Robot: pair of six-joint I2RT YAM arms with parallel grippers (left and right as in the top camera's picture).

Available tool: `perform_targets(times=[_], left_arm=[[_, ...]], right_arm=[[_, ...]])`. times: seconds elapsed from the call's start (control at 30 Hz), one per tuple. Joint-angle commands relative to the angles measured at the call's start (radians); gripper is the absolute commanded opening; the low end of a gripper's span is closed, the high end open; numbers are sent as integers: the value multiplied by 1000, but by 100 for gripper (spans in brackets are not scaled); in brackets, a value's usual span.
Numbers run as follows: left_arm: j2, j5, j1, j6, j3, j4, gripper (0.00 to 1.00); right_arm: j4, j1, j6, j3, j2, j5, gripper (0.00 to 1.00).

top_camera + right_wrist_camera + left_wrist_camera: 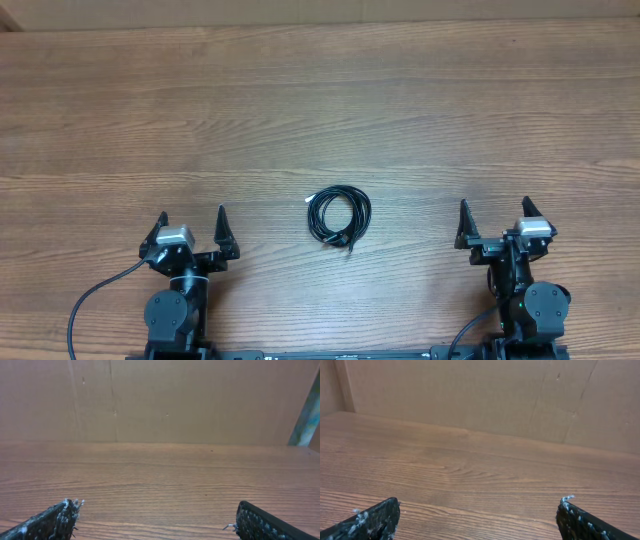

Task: Untangle cables

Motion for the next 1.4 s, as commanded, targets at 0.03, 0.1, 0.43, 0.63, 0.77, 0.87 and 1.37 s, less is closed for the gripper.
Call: perform_targets(times=[0.03,0.1,0.43,0.63,0.77,0.87,1.37], left_arm=[[-4,-13,0,-9,-3,1,99],[-4,-13,0,-9,-3,1,100],[-4,-13,0,-9,-3,1,99],[-4,-13,0,-9,-3,1,100],[-4,-13,0,-9,-3,1,100],[-4,-13,0,-9,-3,1,100],[-4,71,0,-10,-3,21,100]], right_arm=[[5,-3,-1,-10,-10,10,100],[5,-3,-1,-10,-10,10,100],[5,-3,-1,-10,-10,10,100],[13,-3,0,-10,-10,-68,100],[13,-3,-1,-10,-10,-71,100],[22,-2,3,-10,-10,-153,100],[270,-3,208,0,-10,-608,100]])
